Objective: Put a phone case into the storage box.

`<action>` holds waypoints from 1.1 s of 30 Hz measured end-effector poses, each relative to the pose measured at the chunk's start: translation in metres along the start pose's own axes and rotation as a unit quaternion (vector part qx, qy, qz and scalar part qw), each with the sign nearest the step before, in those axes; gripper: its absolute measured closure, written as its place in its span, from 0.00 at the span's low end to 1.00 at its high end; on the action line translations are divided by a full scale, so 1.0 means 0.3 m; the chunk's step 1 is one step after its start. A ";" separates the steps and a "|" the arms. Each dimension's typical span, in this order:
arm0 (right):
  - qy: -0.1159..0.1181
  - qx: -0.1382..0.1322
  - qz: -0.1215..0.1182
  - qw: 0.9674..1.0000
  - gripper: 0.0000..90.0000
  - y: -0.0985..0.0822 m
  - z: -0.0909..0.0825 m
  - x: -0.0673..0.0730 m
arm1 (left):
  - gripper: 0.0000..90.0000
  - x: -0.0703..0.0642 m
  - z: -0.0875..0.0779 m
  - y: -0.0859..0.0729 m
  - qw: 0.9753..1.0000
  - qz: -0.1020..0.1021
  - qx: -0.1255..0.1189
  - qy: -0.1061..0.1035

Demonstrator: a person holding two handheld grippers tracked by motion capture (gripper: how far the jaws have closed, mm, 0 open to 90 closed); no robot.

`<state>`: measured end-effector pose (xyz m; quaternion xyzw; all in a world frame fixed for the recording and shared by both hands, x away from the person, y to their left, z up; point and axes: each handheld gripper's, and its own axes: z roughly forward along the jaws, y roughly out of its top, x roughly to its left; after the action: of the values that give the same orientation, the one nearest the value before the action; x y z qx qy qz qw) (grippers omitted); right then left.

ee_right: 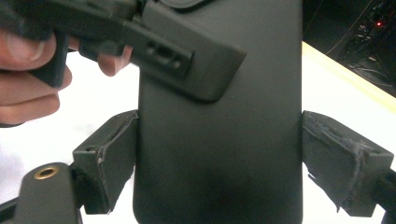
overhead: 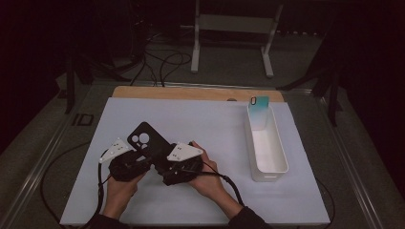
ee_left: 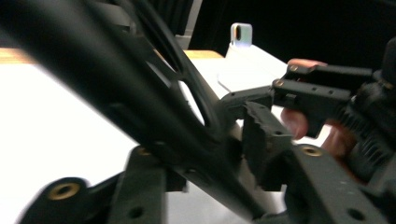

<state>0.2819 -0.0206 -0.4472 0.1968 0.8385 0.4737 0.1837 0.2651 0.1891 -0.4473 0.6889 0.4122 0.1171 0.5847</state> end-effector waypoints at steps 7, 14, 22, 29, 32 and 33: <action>-0.003 0.002 0.003 1.000 0.16 0.001 0.014 0.003 | 0.88 -0.008 0.005 0.004 1.000 -0.005 -0.011 -0.012; -0.001 0.003 0.012 1.000 0.17 -0.001 0.018 -0.004 | 0.93 -0.018 0.007 0.005 1.000 0.009 -0.004 -0.001; 0.009 -0.003 0.031 0.999 0.13 0.001 -0.021 -0.057 | 0.93 -0.015 0.007 0.005 1.000 0.013 -0.001 0.012; 0.014 -0.010 0.042 0.999 0.11 0.001 -0.052 -0.082 | 0.93 -0.018 0.013 0.003 1.000 0.018 0.006 0.017; 0.012 -0.012 0.047 0.999 0.11 -0.002 -0.072 -0.101 | 0.93 -0.018 0.014 0.003 1.000 0.020 0.009 0.019; 0.013 -0.012 0.050 0.999 0.11 -0.004 -0.076 -0.106 | 0.93 -0.019 0.015 0.003 1.000 0.021 0.011 0.020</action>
<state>0.2977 -0.0536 -0.4332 0.2303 0.8243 0.4945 0.1515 0.2648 0.1820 -0.4460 0.7017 0.4100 0.1383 0.5660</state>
